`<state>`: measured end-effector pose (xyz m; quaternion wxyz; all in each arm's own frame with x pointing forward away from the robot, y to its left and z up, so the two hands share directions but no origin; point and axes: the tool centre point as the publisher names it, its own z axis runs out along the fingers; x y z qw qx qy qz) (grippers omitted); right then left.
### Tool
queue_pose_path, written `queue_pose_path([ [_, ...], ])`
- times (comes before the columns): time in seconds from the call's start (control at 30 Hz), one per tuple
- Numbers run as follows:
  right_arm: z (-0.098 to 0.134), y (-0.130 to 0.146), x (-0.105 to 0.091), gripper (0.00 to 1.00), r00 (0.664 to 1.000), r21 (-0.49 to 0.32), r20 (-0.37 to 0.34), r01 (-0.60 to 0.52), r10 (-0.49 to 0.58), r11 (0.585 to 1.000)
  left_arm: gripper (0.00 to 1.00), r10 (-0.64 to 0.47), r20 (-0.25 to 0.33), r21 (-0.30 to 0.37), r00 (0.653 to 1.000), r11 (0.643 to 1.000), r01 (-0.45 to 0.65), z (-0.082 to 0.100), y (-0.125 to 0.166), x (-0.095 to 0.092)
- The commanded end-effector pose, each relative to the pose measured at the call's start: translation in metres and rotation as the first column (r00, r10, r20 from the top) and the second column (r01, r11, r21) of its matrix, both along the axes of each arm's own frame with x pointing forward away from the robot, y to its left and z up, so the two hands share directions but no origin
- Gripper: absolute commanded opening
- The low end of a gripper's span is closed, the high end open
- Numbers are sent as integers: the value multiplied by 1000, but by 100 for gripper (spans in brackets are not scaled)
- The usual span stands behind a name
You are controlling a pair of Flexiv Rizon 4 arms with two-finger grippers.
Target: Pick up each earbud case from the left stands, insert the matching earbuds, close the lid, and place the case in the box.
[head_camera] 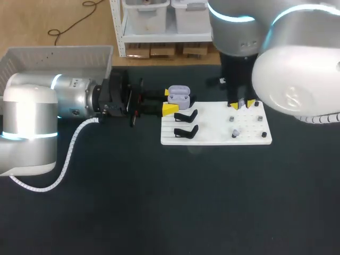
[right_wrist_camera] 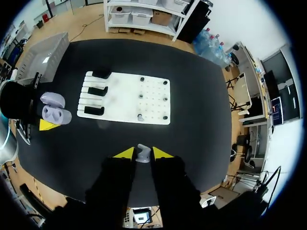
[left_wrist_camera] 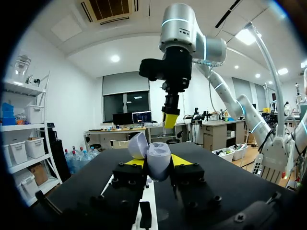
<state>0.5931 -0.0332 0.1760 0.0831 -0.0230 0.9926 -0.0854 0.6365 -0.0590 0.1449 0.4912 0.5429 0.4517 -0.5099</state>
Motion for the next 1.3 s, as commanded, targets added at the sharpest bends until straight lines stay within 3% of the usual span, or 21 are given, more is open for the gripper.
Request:
queue_pose_path([
  [0.03,-2,-4,-3,0,1000,7,12,-2,1,1000,0,3,2,-2,1000,1000,-3,0,0,-1],
  [0.43,0,0,-3,0,1000,12,17,7,-7,1000,0,3,2,-2,1000,1000,-3,0,0,-1],
  [0.63,13,16,-4,0,994,-103,50,98,-94,990,0,-20,12,-3,1000,1000,20,-3,-9,-4],
  [0.83,22,22,-9,0,976,-123,5,218,-219,968,0,-54,7,-4,998,999,54,-8,-19,-14],
  [1.0,20,27,-10,0,951,-101,-83,290,-299,952,0,-75,3,-1,997,997,75,-11,-25,-23],
  [1.3,14,41,-13,0,929,-93,-135,335,-346,937,0,-77,-6,-10,997,997,77,-14,-30,-30],
])
